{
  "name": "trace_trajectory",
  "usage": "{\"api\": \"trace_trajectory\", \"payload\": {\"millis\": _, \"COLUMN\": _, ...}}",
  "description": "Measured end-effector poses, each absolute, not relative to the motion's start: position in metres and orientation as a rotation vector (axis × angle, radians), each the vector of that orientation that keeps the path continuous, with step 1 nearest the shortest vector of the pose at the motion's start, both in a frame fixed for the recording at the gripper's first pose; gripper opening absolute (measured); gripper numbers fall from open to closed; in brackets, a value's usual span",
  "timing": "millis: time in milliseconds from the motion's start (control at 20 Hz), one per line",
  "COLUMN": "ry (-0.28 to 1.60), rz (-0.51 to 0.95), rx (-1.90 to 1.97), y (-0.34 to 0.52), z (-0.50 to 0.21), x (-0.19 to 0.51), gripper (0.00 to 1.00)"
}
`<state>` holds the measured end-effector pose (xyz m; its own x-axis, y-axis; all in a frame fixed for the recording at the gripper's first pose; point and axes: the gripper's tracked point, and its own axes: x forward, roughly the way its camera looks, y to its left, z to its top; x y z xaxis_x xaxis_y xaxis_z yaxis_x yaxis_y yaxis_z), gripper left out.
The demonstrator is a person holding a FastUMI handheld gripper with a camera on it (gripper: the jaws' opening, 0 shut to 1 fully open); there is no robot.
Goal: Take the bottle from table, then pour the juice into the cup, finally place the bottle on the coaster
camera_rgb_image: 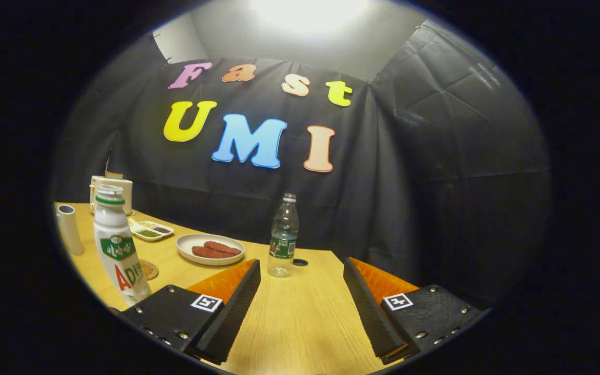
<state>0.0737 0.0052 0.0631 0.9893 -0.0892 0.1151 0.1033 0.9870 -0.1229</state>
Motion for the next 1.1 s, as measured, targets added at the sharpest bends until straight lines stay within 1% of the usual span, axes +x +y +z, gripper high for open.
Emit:
{"api": "trace_trajectory", "payload": {"millis": 300, "ry": -0.126, "rz": 0.037, "rx": -0.04, "y": 0.071, "z": 0.102, "x": 0.05, "gripper": 0.97}}
{"api": "trace_trajectory", "payload": {"millis": 500, "ry": -0.078, "rz": 0.117, "rx": 0.042, "y": 0.103, "z": 0.103, "x": 0.032, "gripper": 0.97}}
{"api": "trace_trajectory", "payload": {"millis": 600, "ry": -0.077, "rz": 0.134, "rx": 0.064, "y": 0.111, "z": 0.102, "x": 0.023, "gripper": 0.97}}
{"api": "trace_trajectory", "payload": {"millis": 800, "ry": -0.056, "rz": 0.174, "rx": 0.069, "y": 0.133, "z": 0.079, "x": 0.01, "gripper": 0.97}}
{"api": "trace_trajectory", "payload": {"millis": 1100, "ry": 0.002, "rz": 0.284, "rx": 0.092, "y": 0.186, "z": 0.038, "x": 0.013, "gripper": 0.97}}
